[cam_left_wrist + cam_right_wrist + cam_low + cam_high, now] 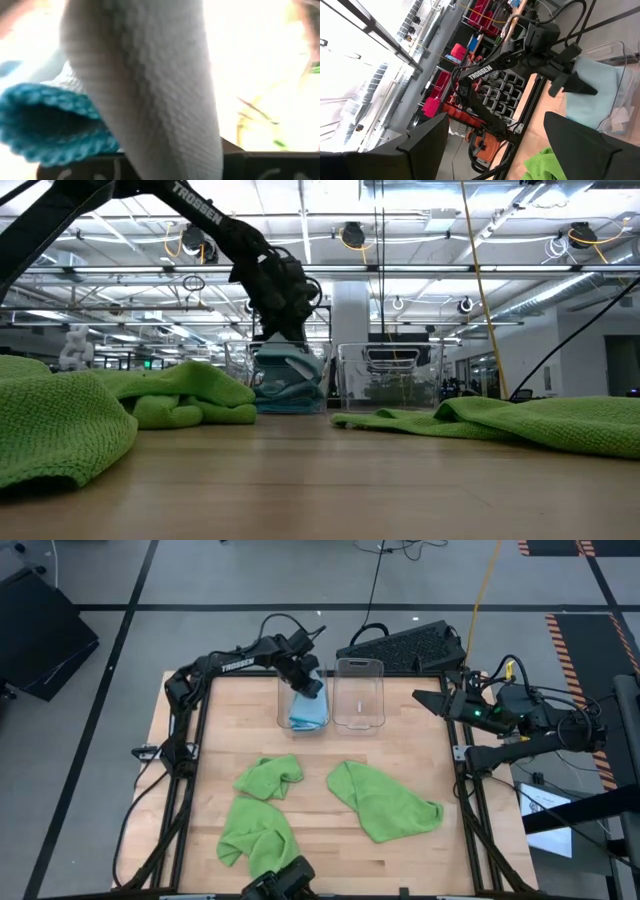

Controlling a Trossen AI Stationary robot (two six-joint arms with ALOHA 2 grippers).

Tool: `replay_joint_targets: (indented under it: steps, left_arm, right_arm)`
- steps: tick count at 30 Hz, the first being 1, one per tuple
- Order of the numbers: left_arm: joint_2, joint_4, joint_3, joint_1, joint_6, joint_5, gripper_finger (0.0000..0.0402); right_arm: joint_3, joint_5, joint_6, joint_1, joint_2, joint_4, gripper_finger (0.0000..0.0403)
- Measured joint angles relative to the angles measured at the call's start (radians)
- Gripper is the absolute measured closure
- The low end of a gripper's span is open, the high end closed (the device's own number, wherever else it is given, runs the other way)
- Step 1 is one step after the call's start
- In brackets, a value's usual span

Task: Fold microfiber towels
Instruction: Stack the folded blue microfiber towel on top of the other blue microfiber towel in the left transparent bin

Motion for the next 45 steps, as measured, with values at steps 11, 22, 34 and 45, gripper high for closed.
replay_joint_targets:
  steps: [11,22,34,45]
  left_arm:
    - [-0.012,-0.1,0.0,-0.029,0.092,-0.233,0.0276]
    - [-0.152,-0.14,0.0,-0.022,0.143,-0.324,0.0171]
    - [-0.243,-0.136,0.0,-0.041,0.12,-0.365,0.0241]
    - [-0.053,-0.087,0.0,-0.105,0.015,-0.441,0.0394]
  right_arm:
    - [0.0,0.0,0.018,0.0,0.0,0.0,0.0083]
    - [0.0,-0.001,0.019,0.0,0.0,0.0,0.0083]
    - [0.0,-0.002,0.032,0.0,0.0,-0.001,0.0083]
    - [0.0,-0.004,0.053,0.0,0.0,-0.001,0.0083]
